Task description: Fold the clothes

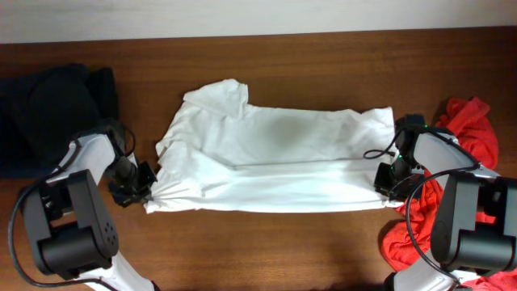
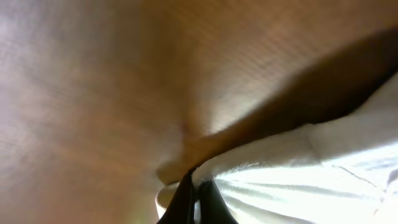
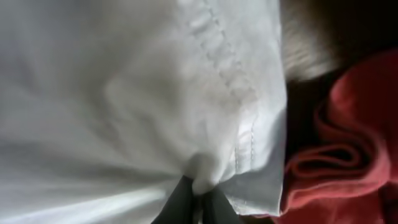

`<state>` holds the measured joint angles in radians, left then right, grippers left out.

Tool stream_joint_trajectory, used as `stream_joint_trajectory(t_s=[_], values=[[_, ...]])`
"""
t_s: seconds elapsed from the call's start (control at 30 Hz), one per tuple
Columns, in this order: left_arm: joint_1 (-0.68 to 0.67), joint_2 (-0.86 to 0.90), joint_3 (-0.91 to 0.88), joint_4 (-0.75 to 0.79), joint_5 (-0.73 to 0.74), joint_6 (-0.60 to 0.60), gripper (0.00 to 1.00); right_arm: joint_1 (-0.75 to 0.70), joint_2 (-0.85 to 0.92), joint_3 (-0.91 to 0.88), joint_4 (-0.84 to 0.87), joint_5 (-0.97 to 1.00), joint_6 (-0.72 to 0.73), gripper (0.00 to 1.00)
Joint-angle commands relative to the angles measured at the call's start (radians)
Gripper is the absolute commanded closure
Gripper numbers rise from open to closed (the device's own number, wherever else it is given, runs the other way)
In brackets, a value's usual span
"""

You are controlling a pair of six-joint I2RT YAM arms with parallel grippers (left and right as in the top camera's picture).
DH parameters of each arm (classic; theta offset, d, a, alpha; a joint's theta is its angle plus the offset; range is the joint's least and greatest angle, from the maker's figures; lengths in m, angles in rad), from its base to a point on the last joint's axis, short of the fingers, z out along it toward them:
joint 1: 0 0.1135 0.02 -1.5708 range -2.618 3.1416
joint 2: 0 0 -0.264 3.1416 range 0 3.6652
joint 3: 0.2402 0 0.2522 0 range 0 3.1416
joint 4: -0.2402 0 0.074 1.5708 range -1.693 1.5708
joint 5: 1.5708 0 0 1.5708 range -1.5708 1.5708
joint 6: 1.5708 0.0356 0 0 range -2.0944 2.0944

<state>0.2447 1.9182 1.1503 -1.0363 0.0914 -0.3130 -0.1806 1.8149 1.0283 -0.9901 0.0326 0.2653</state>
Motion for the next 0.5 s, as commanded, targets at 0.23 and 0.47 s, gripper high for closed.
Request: stream_joint_trajectory(t_s=[0.23,0.47], values=[[-0.108,-0.302,0.096,0.284,0.072,0.145,0.30,-0.003,-0.156,0.314,-0.148,-0.027,-0.006,0.40],[-0.183,0.002,0.193,0.784,0.359,0.175,0.19,-0.003,-0.156,0.358,-0.177,-0.101,-0.108,0.37]])
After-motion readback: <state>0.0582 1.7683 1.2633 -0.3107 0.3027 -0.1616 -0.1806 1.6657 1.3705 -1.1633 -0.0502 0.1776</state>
